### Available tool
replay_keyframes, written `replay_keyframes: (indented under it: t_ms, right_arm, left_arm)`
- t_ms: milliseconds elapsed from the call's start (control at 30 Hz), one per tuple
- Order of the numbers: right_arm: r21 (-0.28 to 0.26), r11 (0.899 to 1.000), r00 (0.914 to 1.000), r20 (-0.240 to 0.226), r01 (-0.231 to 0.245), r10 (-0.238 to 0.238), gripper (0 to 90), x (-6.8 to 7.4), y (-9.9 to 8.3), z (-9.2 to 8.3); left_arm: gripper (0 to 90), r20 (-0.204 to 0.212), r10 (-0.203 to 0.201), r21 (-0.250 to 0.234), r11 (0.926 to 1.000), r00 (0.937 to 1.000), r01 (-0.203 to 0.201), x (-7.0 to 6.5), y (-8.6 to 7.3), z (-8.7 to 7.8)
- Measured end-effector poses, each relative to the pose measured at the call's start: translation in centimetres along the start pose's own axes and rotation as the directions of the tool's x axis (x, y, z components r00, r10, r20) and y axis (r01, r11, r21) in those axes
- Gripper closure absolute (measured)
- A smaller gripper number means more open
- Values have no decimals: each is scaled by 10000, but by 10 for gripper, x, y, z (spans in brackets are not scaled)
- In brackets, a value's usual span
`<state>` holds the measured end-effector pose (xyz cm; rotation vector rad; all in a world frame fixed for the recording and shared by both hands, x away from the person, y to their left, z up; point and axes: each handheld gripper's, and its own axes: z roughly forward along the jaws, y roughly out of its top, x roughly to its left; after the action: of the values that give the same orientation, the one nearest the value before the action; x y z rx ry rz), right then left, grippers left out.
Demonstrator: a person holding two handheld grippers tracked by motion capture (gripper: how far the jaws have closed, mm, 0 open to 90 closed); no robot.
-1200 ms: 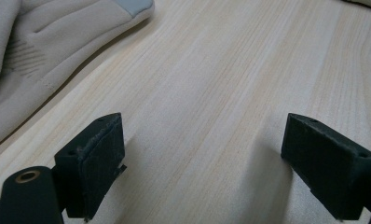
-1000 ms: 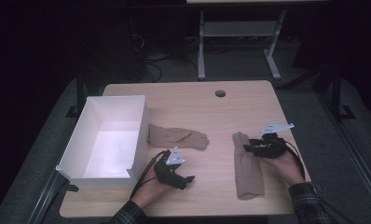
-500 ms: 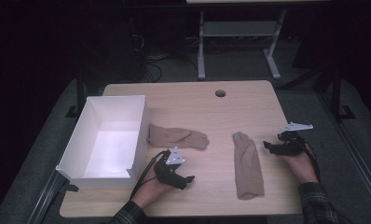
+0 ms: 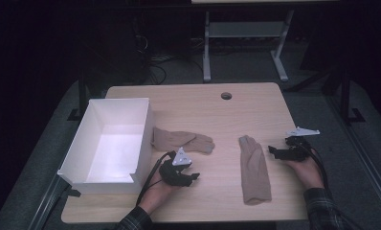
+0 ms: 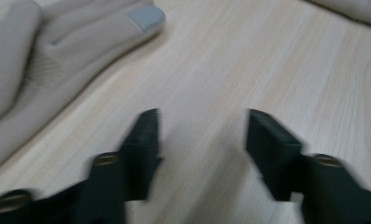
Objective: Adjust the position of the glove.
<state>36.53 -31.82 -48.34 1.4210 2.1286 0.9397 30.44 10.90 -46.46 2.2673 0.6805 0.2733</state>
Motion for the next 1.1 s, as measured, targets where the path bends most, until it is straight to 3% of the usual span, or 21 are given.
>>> replay_keyframes:
  t_ms: [133,233,433,600,767,900,1100]
  right_arm:
    - [53,10000,10000,29,-28,28,156,1,0,0]
    - [48,10000,10000,40,-39,39,155,1,0,0]
    - [46,10000,10000,45,-44,44,155,1,0,0]
    - [42,10000,10000,53,-48,48,155,1,0,1]
    - [46,10000,10000,53,-54,54,155,1,0,1]
    - [46,10000,10000,56,-53,53,155,1,0,1]
    - [39,10000,10000,75,-63,63,155,1,1,1]
  left_arm:
    - [745,-635,47,-185,9998,9980,-59,4,17,-1]
    - [892,-743,40,-235,9997,9972,-57,10,30,3]
    - [893,-768,68,-161,9998,9970,-81,25,49,21]
    - [893,-540,85,-157,9998,9985,-94,31,60,35]
    - [893,-214,100,-265,9996,9997,-106,33,64,49]
    - [894,-77,6,44,10000,10000,-6,35,61,64]
    - [896,165,-218,-58,9997,9996,219,37,61,66]
